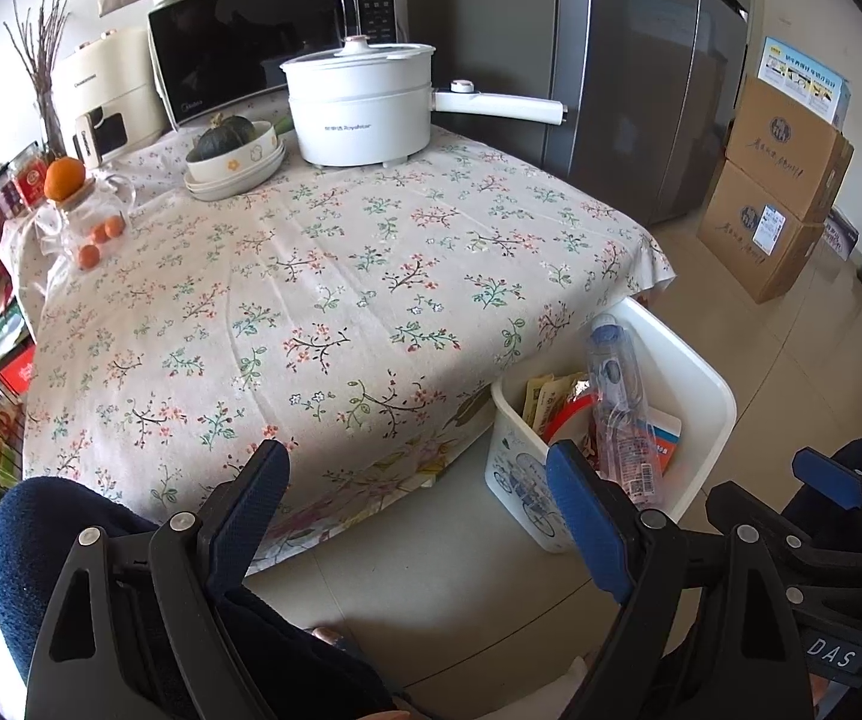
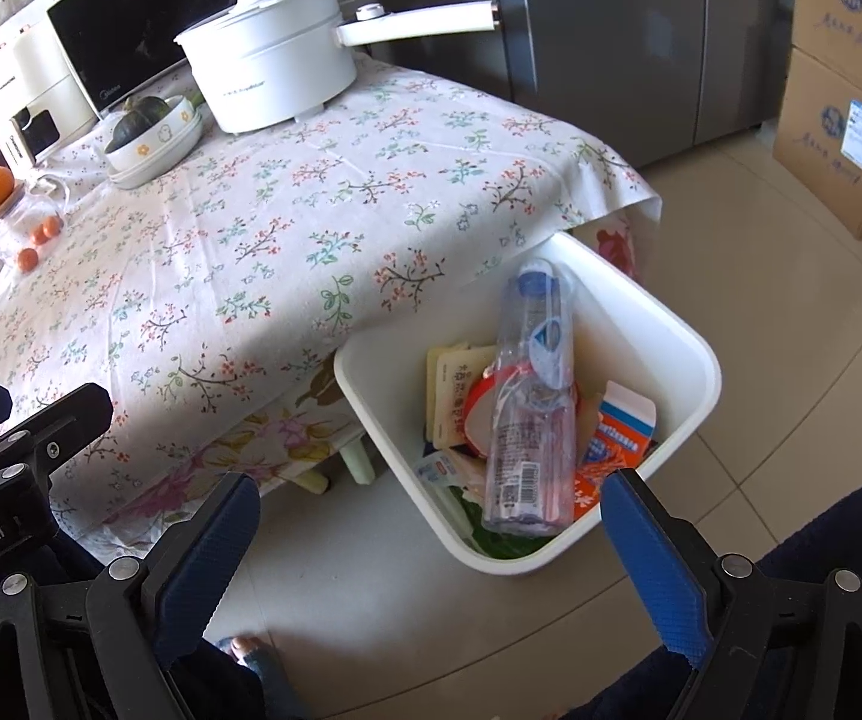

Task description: Collect trash

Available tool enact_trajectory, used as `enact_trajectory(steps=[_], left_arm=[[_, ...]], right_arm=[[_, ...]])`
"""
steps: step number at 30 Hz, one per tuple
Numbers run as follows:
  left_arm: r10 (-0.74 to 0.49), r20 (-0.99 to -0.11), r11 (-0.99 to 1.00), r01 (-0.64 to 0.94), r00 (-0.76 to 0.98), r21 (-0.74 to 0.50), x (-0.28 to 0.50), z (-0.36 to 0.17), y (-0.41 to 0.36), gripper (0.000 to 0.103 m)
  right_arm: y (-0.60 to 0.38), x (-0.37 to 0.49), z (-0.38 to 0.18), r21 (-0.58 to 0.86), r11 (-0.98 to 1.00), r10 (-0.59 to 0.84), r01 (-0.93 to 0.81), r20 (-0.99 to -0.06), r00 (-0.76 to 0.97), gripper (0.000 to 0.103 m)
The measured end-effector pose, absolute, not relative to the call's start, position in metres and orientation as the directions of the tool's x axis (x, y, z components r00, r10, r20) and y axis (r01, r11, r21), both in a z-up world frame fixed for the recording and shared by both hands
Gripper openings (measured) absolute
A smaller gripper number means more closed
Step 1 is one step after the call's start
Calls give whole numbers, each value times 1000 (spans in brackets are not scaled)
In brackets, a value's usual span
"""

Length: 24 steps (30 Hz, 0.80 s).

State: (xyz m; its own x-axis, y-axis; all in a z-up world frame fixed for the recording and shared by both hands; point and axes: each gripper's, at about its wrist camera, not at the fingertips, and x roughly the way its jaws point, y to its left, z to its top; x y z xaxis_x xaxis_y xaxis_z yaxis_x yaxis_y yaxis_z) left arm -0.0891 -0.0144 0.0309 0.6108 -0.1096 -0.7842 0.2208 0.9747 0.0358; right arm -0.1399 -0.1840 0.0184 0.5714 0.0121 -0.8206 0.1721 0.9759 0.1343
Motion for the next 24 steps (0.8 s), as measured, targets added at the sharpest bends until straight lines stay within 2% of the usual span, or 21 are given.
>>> enact_trajectory(steps=[24], left_arm=[[-100, -801, 974, 221, 590, 41, -83, 20, -15, 89]], right_arm=[[-185, -135, 16, 108, 977, -15, 183, -824, 567, 96]])
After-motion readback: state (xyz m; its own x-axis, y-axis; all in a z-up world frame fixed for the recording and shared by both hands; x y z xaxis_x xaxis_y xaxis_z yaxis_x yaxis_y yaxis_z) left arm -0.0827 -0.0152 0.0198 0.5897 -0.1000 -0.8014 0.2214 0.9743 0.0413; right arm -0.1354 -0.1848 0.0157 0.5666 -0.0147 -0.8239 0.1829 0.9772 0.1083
